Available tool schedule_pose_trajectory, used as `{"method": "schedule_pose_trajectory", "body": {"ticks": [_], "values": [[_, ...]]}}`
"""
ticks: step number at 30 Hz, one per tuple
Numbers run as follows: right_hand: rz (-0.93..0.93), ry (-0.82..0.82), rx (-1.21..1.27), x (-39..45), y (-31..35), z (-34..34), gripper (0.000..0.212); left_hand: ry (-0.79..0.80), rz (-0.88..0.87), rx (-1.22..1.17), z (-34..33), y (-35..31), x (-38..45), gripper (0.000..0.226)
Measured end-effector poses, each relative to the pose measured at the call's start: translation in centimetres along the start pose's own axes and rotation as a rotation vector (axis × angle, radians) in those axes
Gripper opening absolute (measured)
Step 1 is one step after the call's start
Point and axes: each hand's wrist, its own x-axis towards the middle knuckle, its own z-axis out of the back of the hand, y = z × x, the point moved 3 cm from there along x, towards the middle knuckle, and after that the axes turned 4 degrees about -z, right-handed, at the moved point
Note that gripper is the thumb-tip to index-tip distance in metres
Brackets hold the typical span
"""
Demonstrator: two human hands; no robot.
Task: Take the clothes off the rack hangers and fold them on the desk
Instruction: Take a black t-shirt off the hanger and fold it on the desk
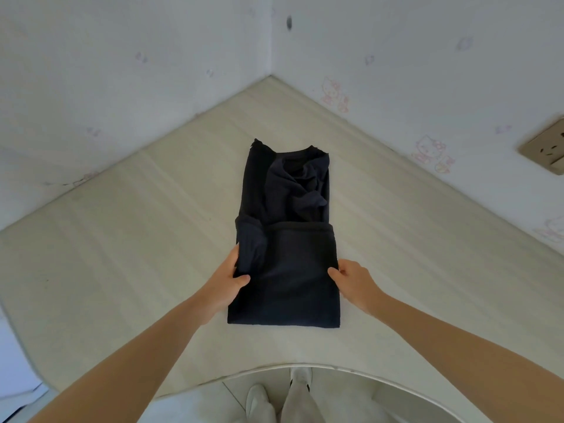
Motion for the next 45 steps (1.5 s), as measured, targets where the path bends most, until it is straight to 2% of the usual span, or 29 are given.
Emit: {"method": "schedule_pose_trajectory", "body": {"ticks": [3,4,6,9,11,12,14,17,23,27,29,32,34,35,37,39,42,45], "values": [[0.038,0.014,-0.057,0.6,-0.5,0.7,0.023,-0.172,0.101,-0.046,0.8,0.7,0.7,0.073],[0.075,-0.016,-0.082,0.7,-0.5,1.0,0.018,-0.215,0.113,0.021,1.2,0.9,0.9,0.073],[0.211,-0.111,-0.262,0.7,-0.2,1.8,0.019,-0.276,0.043,0.309,2.1,1.1,1.2,0.076],[0.543,-0.287,-0.724,1.2,0.5,2.6,0.059,-0.333,-0.248,0.839,3.5,0.7,1.1,0.071],[0.755,-0.368,-0.936,1.7,1.0,2.7,0.077,-0.311,-0.504,1.195,4.1,0.5,1.4,0.073],[0.821,-0.378,-1.014,2.0,1.2,2.7,0.078,-0.294,-0.594,1.321,4.2,0.5,1.6,0.079],[0.896,-0.359,-1.093,2.7,1.4,2.4,0.077,-0.223,-0.685,1.447,4.3,0.6,2.3,0.088],[0.938,-0.300,-1.094,3.6,1.9,1.8,0.078,-0.088,-0.709,1.504,3.9,1.1,3.5,0.084],[0.965,-0.178,-1.000,5.3,1.9,1.8,0.091,0.049,-0.648,1.499,3.5,0.6,5.1,0.088],[0.929,-0.114,-0.830,5.7,1.9,1.7,0.085,-0.049,-0.694,1.361,3.4,-0.6,5.8,0.065],[0.851,-0.027,-0.696,5.7,2.1,2.1,0.077,-0.065,-0.659,1.209,3.4,-0.9,6.3,0.050],[0.696,0.069,-0.419,5.4,2.5,3.1,0.055,-0.029,-0.406,0.937,3.8,-1.8,6.4,0.032],[0.658,0.066,-0.268,5.0,2.6,3.9,0.036,-0.064,-0.180,0.734,4.1,-2.7,6.5,0.023],[0.640,0.062,-0.146,4.8,2.8,4.2,0.030,-0.094,-0.081,0.610,4.1,-3.0,6.8,0.026],[0.501,0.056,0.209,4.6,3.4,4.7,0.028,-0.164,0.030,0.342,4.1,-3.7,7.4,0.034],[0.282,0.040,0.426,5.4,4.2,4.9,0.023,-0.184,0.048,0.199,3.9,-4.3,8.1,0.027],[-0.001,-0.017,0.299,7.5,4.2,4.7,0.037,-0.240,0.113,0.044,2.7,-4.3,9.4,0.034],[-0.182,0.023,0.287,9.1,3.3,4.4,0.032,-0.205,0.165,0.073,1.0,-4.0,10.2,0.038]]}}
